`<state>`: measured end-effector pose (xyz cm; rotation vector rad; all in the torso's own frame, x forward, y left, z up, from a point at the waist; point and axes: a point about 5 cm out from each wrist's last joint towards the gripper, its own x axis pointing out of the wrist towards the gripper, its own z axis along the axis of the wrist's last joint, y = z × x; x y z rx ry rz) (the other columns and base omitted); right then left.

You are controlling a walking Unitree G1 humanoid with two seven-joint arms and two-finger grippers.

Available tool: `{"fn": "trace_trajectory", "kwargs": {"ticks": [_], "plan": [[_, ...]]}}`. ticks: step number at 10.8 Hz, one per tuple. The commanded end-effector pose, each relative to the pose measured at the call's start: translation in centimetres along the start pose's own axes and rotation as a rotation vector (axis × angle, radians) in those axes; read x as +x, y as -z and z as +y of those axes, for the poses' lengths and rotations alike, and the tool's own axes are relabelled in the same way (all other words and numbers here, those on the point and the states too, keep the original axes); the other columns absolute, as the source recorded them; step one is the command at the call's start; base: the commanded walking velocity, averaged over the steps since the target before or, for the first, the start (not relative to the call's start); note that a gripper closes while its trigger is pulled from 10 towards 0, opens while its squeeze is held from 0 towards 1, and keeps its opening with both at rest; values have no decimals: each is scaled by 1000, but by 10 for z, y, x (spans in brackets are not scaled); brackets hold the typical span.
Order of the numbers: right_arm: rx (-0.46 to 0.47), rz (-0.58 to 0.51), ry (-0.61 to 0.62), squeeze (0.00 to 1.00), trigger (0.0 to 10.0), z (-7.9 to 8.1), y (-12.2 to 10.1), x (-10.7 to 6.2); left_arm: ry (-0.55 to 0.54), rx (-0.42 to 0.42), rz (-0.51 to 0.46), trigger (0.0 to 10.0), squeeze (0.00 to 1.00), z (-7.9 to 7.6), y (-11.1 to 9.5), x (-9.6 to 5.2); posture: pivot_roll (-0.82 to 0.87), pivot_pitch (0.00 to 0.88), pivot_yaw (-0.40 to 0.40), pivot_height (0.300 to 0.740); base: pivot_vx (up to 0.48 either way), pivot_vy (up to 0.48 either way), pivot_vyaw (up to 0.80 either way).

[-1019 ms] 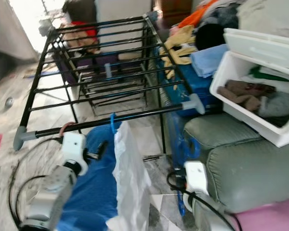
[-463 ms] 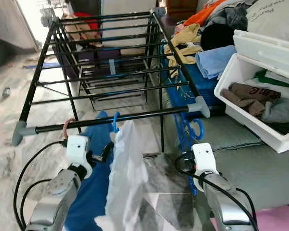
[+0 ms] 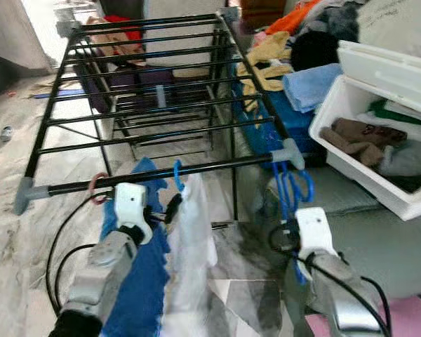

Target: Hang hanger

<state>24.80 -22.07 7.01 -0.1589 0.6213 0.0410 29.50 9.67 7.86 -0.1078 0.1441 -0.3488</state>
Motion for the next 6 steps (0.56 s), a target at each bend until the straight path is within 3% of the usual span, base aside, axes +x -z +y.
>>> {"fn": "trace_trajectory", "kwargs": {"ticks": [1,3,6], "plan": [[-23,-5,-30,0,10000,8,-3,-3,7,17,-10,10000,0,1,-2,2,-199,32,29,740,0,0,0],[-14,-3,-58,0,10000,21,4,0,14,40,-17,10000,0,1,0,2,-162,28,50,740,0,0,0],[-8,-42,-69,0,10000,24,-1,5,-116,72,-29,10000,0,33,-1,-13,-127,29,67,740,0,0,0]]}}
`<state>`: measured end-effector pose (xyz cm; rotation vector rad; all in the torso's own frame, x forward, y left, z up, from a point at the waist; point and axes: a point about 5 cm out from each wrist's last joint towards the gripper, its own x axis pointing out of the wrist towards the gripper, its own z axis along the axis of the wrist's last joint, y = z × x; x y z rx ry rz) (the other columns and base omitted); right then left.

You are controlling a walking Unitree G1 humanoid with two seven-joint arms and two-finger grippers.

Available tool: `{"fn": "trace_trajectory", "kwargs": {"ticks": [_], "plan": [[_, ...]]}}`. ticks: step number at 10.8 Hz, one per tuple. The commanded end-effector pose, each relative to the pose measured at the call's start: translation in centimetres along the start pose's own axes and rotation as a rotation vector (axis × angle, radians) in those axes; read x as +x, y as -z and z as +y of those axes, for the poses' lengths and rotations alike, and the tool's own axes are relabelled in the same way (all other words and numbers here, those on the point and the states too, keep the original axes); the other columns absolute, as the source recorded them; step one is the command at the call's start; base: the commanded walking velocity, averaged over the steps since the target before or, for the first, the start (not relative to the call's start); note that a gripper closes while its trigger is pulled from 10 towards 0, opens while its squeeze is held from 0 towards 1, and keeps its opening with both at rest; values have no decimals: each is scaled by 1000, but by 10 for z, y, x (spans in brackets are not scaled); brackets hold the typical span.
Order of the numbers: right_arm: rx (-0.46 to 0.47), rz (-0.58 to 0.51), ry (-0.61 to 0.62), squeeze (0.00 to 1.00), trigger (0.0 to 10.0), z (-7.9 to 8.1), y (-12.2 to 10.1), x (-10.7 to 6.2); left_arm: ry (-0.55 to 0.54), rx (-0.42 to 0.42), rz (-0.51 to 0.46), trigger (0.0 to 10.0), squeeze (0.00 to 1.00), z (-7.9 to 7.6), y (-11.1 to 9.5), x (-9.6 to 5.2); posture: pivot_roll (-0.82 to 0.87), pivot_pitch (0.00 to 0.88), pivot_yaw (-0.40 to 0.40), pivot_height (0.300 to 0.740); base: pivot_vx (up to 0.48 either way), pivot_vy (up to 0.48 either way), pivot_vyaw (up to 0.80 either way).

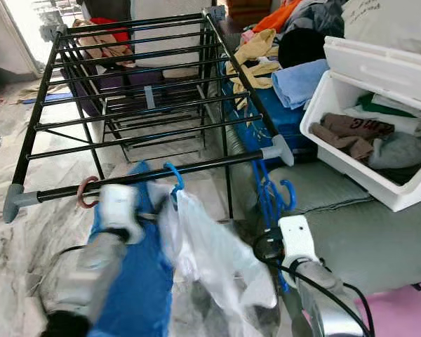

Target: Hang hanger

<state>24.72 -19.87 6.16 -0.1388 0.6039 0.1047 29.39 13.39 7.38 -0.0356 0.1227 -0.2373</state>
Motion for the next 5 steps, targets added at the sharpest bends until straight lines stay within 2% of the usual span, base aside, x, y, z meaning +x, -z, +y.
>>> {"fn": "trace_trajectory", "kwargs": {"ticks": [1,2,4,5], "plan": [[-14,-31,1,0,10000,0,-6,1,-27,23,-18,10000,0,7,-4,-3,-109,34,73,740,0,0,0],[-12,-49,-4,0,10000,-1,-7,0,-51,36,-31,10000,0,17,-6,-7,-91,33,58,740,0,0,0],[-69,-58,-97,0,10000,3,-17,2,-60,27,-42,10000,0,19,-8,-9,-81,30,48,740,0,0,0],[-78,-72,-130,0,10000,-2,-29,7,-59,-3,-57,10000,0,16,-10,-11,-59,27,39,740,0,0,0]]}}
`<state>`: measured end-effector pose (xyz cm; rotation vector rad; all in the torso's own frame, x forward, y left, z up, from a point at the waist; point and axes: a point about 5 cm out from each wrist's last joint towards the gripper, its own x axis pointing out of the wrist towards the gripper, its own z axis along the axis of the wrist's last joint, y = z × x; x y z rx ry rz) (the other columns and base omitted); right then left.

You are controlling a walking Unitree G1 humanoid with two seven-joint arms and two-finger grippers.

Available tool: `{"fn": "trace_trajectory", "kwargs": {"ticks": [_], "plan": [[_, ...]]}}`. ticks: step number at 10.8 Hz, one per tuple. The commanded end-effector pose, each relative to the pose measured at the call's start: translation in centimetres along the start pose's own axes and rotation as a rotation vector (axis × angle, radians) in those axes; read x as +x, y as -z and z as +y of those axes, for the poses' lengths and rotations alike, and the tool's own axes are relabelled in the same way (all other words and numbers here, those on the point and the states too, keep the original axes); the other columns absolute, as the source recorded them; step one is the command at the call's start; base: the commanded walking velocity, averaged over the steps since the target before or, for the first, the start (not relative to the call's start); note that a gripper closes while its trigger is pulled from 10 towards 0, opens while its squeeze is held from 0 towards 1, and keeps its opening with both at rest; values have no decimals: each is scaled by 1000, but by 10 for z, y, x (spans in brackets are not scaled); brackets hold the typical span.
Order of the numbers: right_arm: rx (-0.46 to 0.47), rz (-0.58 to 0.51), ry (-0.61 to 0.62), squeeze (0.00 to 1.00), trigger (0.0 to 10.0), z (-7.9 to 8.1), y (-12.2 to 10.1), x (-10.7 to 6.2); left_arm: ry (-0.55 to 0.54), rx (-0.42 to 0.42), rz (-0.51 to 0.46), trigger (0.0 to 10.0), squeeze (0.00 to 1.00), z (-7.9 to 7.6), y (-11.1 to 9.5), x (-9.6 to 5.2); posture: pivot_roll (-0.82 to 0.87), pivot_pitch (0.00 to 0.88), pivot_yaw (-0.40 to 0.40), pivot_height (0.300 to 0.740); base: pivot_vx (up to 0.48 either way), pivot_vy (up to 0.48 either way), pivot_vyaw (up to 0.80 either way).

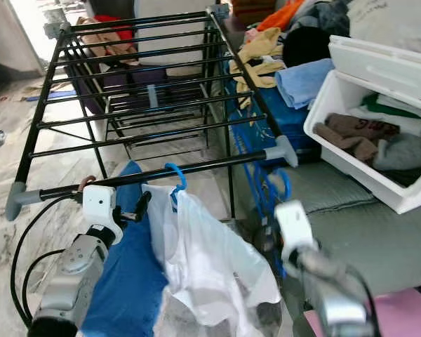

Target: Hang hanger

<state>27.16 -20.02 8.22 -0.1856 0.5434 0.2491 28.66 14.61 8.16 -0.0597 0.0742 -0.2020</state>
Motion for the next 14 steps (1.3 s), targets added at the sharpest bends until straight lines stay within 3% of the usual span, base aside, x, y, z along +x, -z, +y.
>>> {"fn": "trace_trajectory", "kwargs": {"ticks": [1,3,4,7,10,14], "plan": [[-16,-37,-29,0,10000,-4,-14,4,3,-16,-17,10000,0,2,-5,-4,-29,27,31,740,0,0,0],[-6,-62,10,0,10000,-14,-31,11,7,-11,2,10000,0,3,-2,-9,-18,27,32,740,0,0,0],[44,-33,12,0,10000,-18,-30,19,6,-10,11,10000,0,3,-1,-9,-11,27,34,740,0,0,0],[200,28,-72,0,10000,-8,-35,50,23,2,16,10000,0,3,-6,-6,7,16,48,740,0,0,0],[171,68,-121,0,10000,1,-35,66,30,7,29,10000,0,3,-5,-8,14,17,47,740,0,0,0],[114,122,-119,0,10000,1,-16,71,32,5,39,10000,0,1,-4,-11,16,24,45,740,0,0,0]]}}
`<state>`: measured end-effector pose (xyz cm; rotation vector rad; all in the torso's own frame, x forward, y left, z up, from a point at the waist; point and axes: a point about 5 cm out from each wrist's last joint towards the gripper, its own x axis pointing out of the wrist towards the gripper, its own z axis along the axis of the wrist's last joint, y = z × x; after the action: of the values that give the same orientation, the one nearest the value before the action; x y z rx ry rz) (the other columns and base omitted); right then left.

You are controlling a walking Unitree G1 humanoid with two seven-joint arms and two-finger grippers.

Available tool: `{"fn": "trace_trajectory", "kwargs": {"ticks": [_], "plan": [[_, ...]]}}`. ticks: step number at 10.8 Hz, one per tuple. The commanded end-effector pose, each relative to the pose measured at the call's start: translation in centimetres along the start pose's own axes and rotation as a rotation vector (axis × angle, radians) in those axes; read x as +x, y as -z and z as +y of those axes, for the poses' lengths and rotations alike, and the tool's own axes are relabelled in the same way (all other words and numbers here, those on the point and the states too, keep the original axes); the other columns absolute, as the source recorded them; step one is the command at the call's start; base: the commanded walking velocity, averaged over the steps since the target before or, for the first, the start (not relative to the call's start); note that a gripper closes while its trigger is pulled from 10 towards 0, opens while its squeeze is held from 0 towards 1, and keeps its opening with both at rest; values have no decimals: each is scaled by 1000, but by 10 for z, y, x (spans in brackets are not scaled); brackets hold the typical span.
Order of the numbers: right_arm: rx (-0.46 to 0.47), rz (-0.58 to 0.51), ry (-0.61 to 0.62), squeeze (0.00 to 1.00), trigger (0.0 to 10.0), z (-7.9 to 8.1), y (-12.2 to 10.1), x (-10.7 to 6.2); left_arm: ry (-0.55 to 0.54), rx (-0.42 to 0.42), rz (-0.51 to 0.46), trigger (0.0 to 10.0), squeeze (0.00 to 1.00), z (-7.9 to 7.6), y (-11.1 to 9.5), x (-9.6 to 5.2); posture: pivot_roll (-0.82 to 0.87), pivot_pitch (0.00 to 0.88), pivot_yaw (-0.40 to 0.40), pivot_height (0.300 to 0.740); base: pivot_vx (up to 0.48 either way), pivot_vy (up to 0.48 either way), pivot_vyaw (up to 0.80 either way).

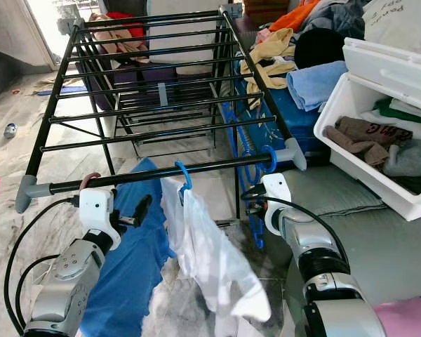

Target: Hang hanger

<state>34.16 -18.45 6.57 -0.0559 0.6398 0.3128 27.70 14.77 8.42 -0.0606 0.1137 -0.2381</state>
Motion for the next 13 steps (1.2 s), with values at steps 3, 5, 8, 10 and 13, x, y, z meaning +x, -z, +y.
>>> {"fn": "trace_trajectory", "kwargs": {"ticks": [3,5,8,10,13], "plan": [[-38,48,-1,1000,10000,1,14,2,6,6,1,10000,0,-1,-3,1,14,24,50,740,0,0,0],[-90,1,64,1000,10000,-7,11,0,8,6,1,10000,0,-1,-3,2,15,24,50,740,0,0,0],[-161,-62,109,1000,10000,-12,16,-9,10,5,2,10000,0,-2,-2,2,5,26,52,740,0,0,0],[-163,-124,126,1000,10000,-12,21,-26,13,5,3,10000,0,-3,-3,2,-3,42,44,740,0,0,0],[-209,-192,138,1000,10000,-7,25,-60,12,6,11,10000,0,-2,0,1,-37,65,26,740,0,0,0]]}}
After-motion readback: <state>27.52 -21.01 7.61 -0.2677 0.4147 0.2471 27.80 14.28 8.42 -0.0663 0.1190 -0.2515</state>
